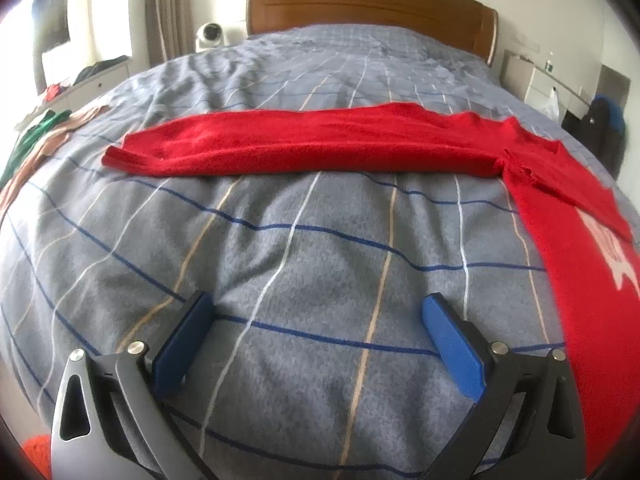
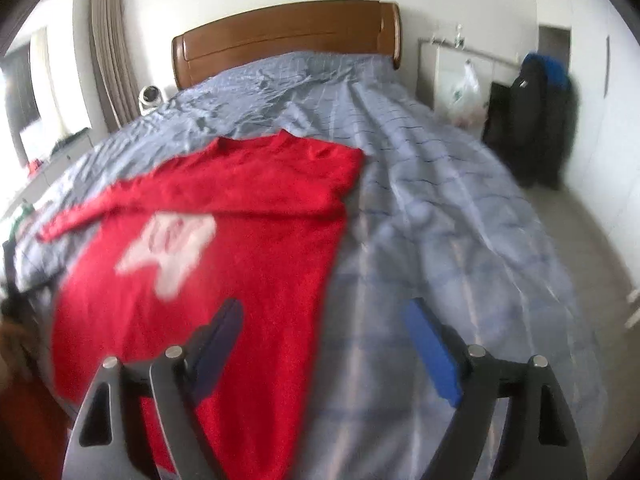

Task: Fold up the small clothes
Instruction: 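Fold the held sleeve across the sweater body with the right gripper and release, then grasp the other sleeve cuff with the left gripper and fold it across the body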

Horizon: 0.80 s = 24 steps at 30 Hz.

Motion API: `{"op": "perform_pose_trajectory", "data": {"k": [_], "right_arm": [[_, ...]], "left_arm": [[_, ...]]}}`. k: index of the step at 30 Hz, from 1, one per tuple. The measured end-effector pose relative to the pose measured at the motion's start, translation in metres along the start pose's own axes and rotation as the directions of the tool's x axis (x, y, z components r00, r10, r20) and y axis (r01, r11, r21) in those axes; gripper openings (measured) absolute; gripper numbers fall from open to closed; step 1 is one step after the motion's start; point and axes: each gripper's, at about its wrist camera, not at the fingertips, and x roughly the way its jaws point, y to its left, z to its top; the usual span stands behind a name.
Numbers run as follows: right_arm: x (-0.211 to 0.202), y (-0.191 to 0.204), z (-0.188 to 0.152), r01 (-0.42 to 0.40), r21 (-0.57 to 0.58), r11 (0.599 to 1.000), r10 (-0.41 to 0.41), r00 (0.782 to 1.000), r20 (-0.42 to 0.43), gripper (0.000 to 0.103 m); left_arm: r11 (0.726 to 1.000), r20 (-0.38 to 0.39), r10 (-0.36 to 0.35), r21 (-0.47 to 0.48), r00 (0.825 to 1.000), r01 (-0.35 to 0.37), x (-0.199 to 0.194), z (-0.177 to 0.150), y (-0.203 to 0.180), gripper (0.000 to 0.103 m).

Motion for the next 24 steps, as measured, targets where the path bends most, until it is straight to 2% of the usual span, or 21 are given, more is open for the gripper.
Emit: {"op": "perform_pose_trajectory", "data": {"k": [2,3,7,9,13,15,17,19,21,22,24], "right_arm": [[-0.004,-0.003,-0.023,0.041,0.035,0.999,-0.042,0.999,0.019,0.083],[-0.007,-0.008,-0.025,0.046,0.05,0.998,-0.046,0.999,0.002,0.083],[-0.014,-0.01,-0.019,0.036,0.07,0.997,-0.039,0.998,0.041,0.083],[-0.012,-0.015,-0.023,0.035,0.09,0.995,-0.037,0.999,0.022,0.083],[-0.011,-0.018,-0.024,0.031,0.103,0.994,-0.033,0.999,0.021,0.083],[-0.013,-0.015,-0.024,0.03,0.097,0.995,-0.033,0.999,0.027,0.083],[-0.014,-0.013,-0.025,0.03,0.085,0.996,-0.032,0.999,0.03,0.083],[-0.014,-0.012,-0.025,0.028,0.078,0.997,-0.03,0.999,0.029,0.083],[-0.012,-0.011,-0.024,0.025,0.068,0.997,-0.027,0.999,0.024,0.083],[-0.011,-0.01,-0.024,0.024,0.064,0.998,-0.025,0.999,0.022,0.083],[-0.012,-0.01,-0.024,0.022,0.059,0.998,-0.023,1.0,0.021,0.083]], "left_arm": [[1.0,0.001,0.004,0.003,1.0,-0.004,-0.001,-0.001,-0.001,0.103],[1.0,0.004,0.006,0.006,1.0,-0.006,-0.001,-0.001,-0.001,0.103],[0.999,0.011,0.026,0.026,1.0,-0.027,-0.003,-0.003,-0.005,0.103],[0.999,0.005,0.035,0.039,0.999,-0.035,-0.006,-0.002,-0.006,0.103],[1.0,-0.022,-0.009,0.028,1.0,0.009,-0.023,0.004,0.004,0.102],[0.999,-0.005,-0.031,0.019,1.0,0.031,-0.033,0.013,0.014,0.102],[1.0,0.019,-0.02,0.003,1.0,0.02,-0.041,0.028,0.028,0.103],[0.998,0.036,-0.019,-0.054,0.999,0.021,-0.045,0.049,0.055,0.102],[0.986,0.018,-0.032,-0.163,0.999,0.034,-0.038,0.072,0.094,0.102],[0.975,-0.002,-0.044,-0.217,0.999,0.043,-0.031,0.078,0.111,0.102],[0.936,-0.061,-0.069,-0.35,0.996,0.043,-0.011,0.088,0.152,0.102]]}}
